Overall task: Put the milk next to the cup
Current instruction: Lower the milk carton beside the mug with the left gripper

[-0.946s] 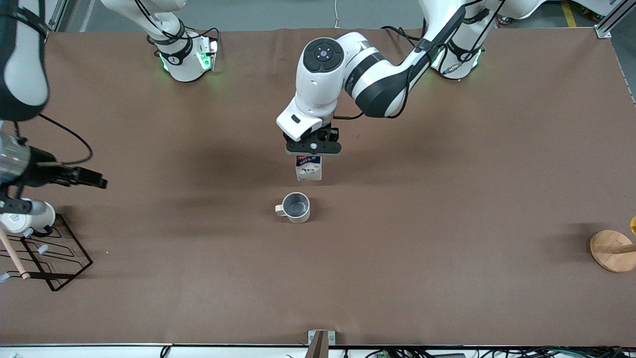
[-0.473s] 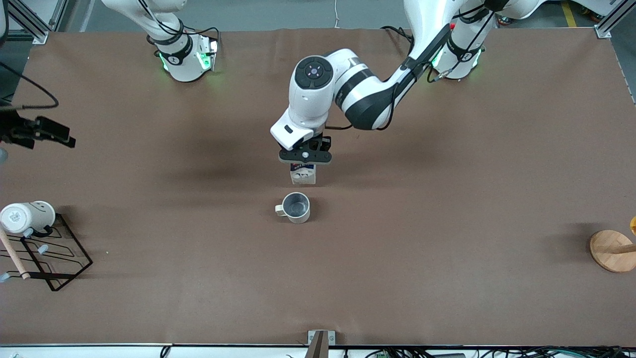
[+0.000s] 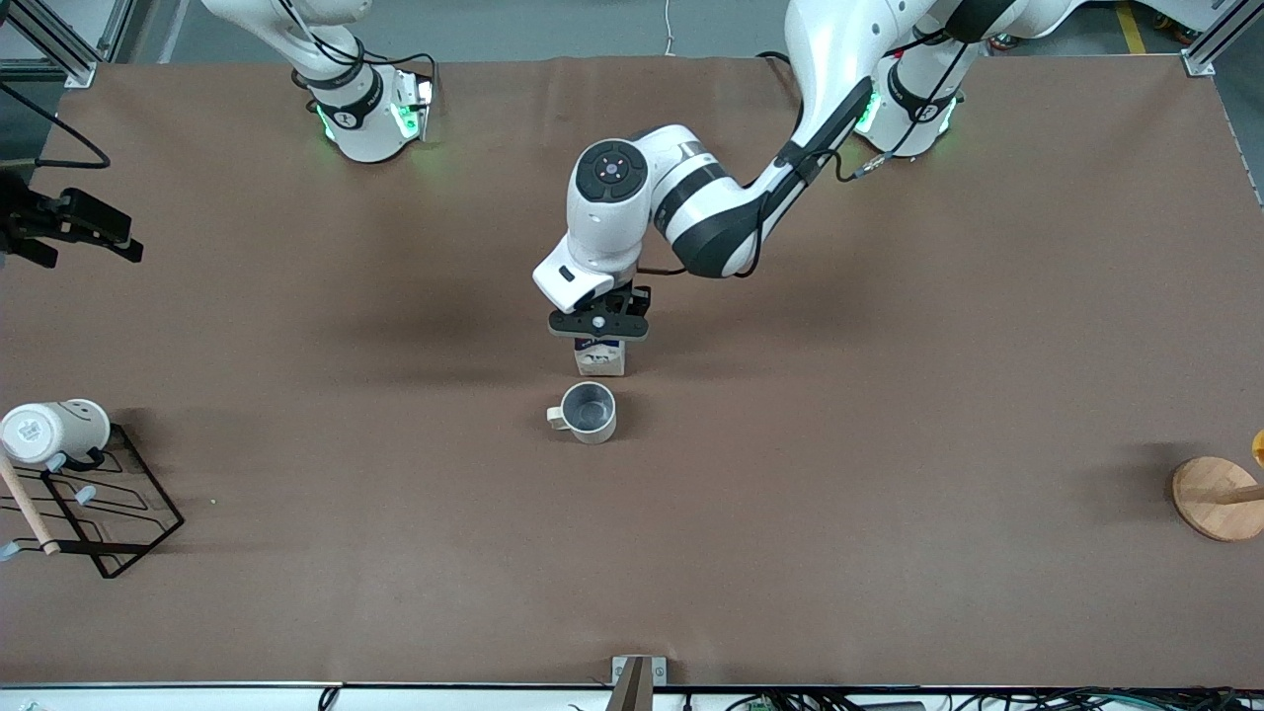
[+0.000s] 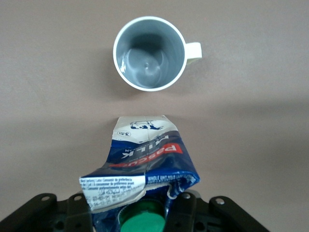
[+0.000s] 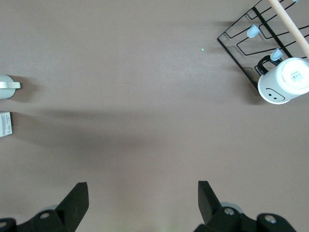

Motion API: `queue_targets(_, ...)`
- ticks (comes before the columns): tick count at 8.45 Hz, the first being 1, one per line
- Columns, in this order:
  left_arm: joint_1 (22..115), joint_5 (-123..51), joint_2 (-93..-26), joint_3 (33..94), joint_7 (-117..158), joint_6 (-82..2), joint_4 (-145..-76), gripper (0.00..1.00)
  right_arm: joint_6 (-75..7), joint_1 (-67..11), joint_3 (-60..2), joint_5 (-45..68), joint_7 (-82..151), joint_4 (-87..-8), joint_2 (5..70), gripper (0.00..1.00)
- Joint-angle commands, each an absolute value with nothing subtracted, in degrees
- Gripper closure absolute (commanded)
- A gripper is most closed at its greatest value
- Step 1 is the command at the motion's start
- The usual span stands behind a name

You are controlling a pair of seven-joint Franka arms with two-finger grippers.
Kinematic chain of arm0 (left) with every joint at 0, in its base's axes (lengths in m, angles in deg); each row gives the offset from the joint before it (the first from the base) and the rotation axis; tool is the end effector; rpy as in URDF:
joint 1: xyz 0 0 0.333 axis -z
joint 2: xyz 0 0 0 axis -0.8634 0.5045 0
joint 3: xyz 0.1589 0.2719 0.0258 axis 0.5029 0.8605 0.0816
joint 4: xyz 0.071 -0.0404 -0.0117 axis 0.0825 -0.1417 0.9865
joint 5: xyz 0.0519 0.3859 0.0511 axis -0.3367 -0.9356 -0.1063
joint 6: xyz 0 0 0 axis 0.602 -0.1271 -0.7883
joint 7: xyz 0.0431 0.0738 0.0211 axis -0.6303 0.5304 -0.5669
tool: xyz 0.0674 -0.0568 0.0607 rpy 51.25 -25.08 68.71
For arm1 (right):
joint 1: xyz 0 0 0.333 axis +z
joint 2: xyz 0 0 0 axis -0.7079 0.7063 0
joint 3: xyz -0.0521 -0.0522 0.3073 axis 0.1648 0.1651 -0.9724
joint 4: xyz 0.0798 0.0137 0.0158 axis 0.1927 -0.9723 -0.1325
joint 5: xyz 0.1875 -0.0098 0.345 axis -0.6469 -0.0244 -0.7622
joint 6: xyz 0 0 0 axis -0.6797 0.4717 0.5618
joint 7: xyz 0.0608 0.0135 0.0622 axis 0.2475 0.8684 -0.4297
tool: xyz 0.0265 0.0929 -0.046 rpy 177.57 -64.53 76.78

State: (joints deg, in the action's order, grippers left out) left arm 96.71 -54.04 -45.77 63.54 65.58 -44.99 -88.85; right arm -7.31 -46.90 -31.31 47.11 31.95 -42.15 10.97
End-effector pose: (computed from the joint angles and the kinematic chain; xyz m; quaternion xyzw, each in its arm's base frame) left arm 0.4680 -0.5719 0.3352 0.9976 -0.0325 0.0099 0.0599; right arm 0.5362 -0.0463 0.6217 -0.9996 -0.0224 0.0128 0.0140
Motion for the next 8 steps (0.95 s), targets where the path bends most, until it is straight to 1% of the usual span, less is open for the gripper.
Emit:
queue_targets(1,98.3,-55.8,-44.5,64.6,66.0,-45.1,-87.1,0.53,-8.1,-47.4,-31.9,47.7,31.1,-41.6,10.6,0.0)
queue_targets(2,98.3,-55.8,-44.0,64.5,66.1,-45.1,-87.2,0.46,-7.9,-47.3,-31.9,47.6,31.3,-40.7,10.9,0.0)
queue_targets(3,98.3,-55.8,-43.9,64.5,66.7,-45.1,-87.2,0.29,-7.8,-47.3,-31.9,47.4,32.1,-40.3,10.9,0.0)
queue_targets(4,98.3,-55.8,-44.0,64.5,67.4,-45.0,-87.2,0.0,-7.7,-47.4,-31.9,47.4,34.4,-40.2,10.9,0.0)
queue_targets(6,98.3,-55.8,-46.0,64.6,68.7,-44.5,-87.0,0.0,-7.6,-47.5,-31.8,47.4,36.3,-40.2,10.9,0.0)
queue_targets(8,97.8,-56.1,-51.3,64.7,70.9,-41.9,-87.0,0.0,-7.2,-47.4,-31.8,47.4,36.4,-40.3,10.8,0.0)
